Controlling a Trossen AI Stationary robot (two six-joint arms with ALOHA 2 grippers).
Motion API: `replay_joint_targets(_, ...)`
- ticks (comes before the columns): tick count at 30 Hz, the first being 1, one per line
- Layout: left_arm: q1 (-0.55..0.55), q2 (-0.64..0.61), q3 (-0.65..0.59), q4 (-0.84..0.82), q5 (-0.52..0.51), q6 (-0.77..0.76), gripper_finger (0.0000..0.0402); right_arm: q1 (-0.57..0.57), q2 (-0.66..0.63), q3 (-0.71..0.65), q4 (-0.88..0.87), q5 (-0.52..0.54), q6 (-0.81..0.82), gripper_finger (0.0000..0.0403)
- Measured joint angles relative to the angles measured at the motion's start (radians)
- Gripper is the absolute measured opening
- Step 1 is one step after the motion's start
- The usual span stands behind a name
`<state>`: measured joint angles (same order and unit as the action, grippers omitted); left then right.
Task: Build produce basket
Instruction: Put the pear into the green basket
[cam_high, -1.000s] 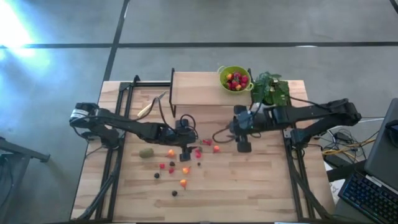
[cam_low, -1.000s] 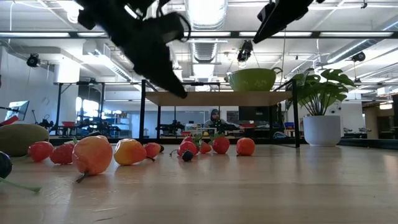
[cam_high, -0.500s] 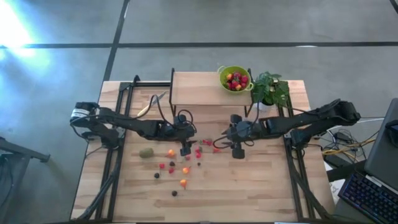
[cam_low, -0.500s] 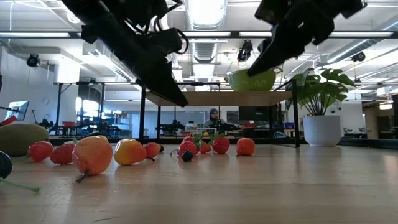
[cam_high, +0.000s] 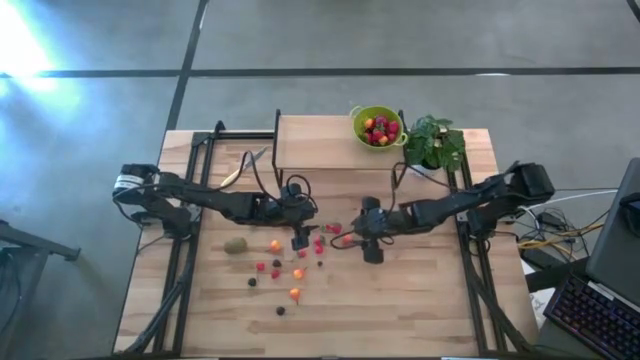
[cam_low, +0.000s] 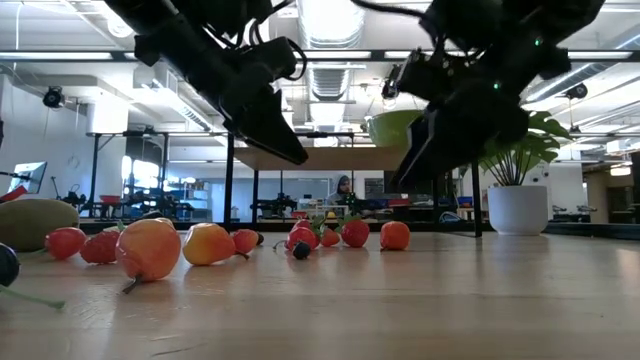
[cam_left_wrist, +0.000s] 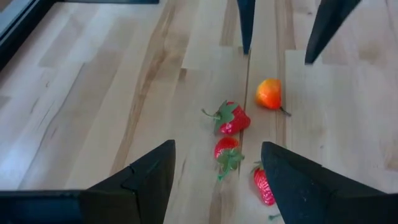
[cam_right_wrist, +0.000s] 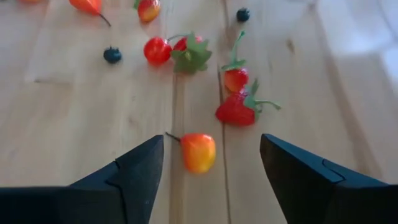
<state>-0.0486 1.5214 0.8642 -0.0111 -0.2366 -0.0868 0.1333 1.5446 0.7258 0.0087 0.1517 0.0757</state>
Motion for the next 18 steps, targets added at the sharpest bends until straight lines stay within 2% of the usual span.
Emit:
replay_joint_targets(11,0.000,0.000,0.000,0.002,0.000,0.000,0.0243,0.000,0.180,0.003,0.105,-0.003,0.015,0.0282)
replay_joint_targets(18,0.000,0.000,0.000,0.002,0.000,0.000,0.0243,0.000,0.204,0.004,0.117,-0.005,0.031,0.0248)
